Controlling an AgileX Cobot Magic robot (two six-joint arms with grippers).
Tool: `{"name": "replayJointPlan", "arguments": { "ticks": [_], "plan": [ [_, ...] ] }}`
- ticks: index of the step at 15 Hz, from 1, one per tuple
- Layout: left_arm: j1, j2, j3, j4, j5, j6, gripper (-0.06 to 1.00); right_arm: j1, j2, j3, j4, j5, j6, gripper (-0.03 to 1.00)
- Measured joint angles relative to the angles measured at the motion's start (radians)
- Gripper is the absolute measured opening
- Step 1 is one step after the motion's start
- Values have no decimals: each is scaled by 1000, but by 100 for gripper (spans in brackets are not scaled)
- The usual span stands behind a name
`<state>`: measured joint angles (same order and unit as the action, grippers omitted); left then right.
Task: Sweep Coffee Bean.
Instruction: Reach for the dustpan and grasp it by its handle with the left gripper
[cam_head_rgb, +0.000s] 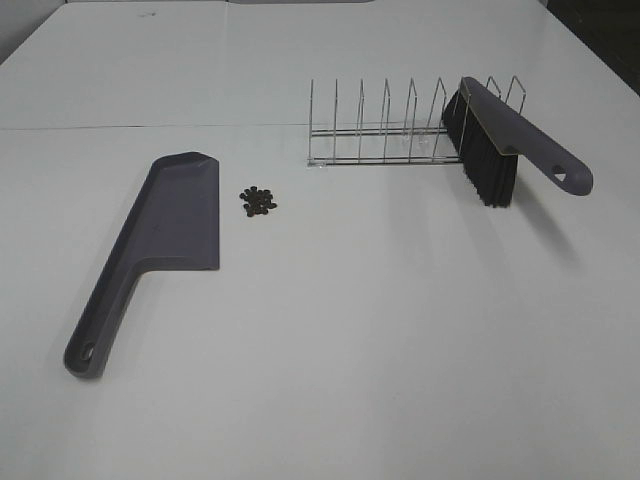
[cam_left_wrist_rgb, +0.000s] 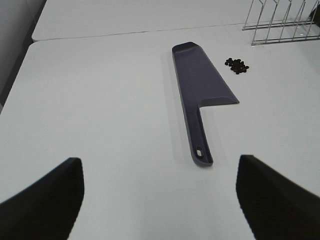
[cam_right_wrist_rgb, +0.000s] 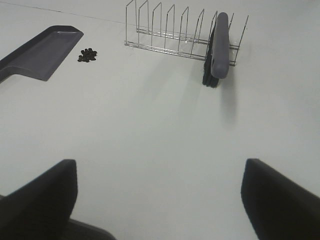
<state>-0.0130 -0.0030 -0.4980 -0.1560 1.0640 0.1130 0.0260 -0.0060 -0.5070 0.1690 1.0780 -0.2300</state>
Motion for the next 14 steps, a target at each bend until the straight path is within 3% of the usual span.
{"name": "replayJointPlan", "arguments": {
  "ticks": [14],
  "plan": [
    [0, 0, 0, 0, 0, 0, 76, 0, 0, 0, 0, 0, 0, 76]
  ]
}}
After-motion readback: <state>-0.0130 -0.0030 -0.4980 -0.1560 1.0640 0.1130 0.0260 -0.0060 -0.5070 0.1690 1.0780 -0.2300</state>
